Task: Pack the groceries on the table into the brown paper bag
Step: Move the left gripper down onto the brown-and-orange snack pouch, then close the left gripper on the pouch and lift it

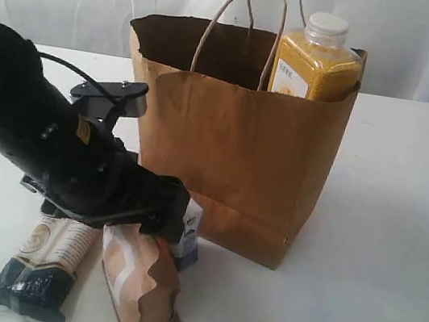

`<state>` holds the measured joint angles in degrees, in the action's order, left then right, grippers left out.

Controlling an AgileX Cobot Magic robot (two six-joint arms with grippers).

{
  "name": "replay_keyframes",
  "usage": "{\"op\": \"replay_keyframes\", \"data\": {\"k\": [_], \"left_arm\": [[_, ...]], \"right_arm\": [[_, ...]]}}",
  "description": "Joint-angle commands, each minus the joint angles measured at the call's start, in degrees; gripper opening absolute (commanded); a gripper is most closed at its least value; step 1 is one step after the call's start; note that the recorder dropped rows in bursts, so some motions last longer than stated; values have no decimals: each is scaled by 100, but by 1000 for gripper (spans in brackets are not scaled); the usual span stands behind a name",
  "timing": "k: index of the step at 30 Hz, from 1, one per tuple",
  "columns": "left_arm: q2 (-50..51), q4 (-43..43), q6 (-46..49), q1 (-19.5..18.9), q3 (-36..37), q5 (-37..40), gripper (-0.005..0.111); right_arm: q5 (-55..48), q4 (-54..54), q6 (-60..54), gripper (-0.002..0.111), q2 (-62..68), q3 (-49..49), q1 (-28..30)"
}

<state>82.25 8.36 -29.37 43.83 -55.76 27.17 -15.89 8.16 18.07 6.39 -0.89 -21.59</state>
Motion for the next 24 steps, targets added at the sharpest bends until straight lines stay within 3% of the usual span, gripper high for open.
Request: {"op": "replay_keyframes", "data": {"k": [1,9,11,16,24], "left_arm": [[298,15,-75,29,-21,173,91],[458,-65,70,29,-21,706,91],[498,-264,80,29,-21,876,83],[509,-472,311,29,-21,1045,-1],[-575,-836,585,29,-42,1158,0]], "right_arm": [[12,58,26,0,-26,22,41],[12,58,26,0,-26,22,41],[12,58,26,0,-26,22,41],[12,58,26,0,-26,22,41],[12,58,26,0,-26,22,41]]}}
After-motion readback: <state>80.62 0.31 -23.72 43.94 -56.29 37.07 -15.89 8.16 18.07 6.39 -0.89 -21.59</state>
